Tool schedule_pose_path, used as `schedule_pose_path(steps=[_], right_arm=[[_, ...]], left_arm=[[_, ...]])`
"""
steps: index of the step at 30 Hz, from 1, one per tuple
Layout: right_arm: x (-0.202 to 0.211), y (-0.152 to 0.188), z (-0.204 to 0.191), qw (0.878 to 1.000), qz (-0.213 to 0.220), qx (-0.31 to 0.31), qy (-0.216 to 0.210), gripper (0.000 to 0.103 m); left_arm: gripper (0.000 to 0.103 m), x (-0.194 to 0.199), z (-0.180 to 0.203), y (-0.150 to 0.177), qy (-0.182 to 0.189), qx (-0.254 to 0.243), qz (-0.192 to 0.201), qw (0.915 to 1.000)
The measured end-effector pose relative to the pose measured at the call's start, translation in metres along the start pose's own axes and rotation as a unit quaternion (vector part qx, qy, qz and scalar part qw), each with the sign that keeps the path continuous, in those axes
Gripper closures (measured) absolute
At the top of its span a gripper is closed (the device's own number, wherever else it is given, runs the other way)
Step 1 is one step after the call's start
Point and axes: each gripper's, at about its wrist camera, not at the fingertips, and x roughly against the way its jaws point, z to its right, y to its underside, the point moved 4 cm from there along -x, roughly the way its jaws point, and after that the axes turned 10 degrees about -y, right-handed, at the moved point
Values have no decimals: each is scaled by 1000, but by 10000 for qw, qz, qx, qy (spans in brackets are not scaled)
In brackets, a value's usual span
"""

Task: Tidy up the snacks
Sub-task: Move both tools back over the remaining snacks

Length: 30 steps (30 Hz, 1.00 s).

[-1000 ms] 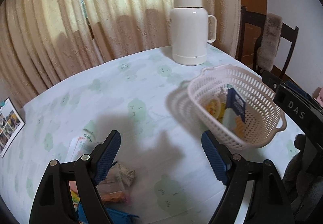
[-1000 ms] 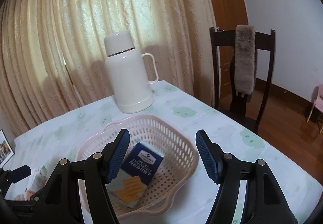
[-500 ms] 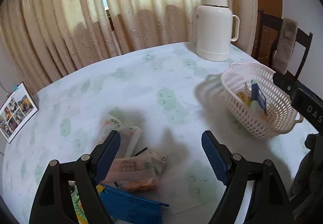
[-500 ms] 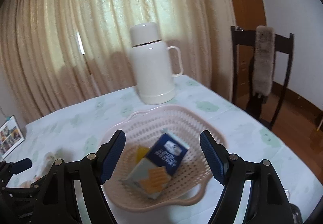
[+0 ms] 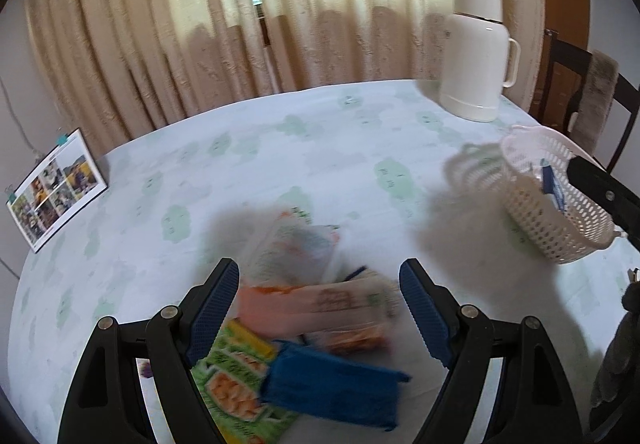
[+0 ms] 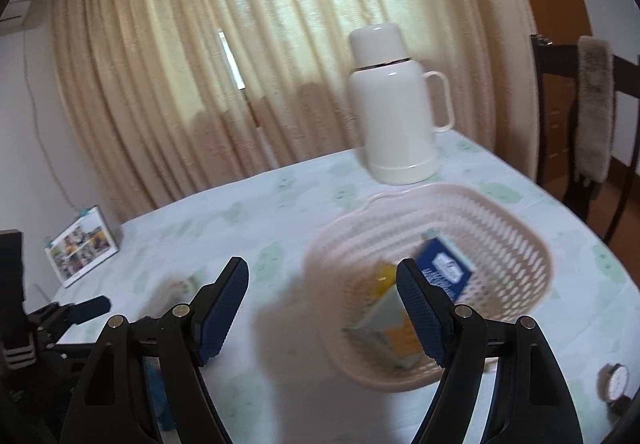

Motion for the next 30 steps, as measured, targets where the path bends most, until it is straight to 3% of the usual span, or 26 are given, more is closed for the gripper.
schedule_pose_path(steps=[10, 22, 30], right_arm=[[-10, 17, -41, 9965, -339, 297, -708, 26], [-24, 52, -90, 9791, -958, 915, -1545, 26], [-26, 74, -109, 9674, -1229, 1414, -1702, 26]], left_arm=[[23, -14, -63, 16, -429, 414, -227, 9980], [23, -45, -129, 47, -809, 729, -605, 9922], [23, -63, -142, 65, -423, 1082, -1025, 9879]])
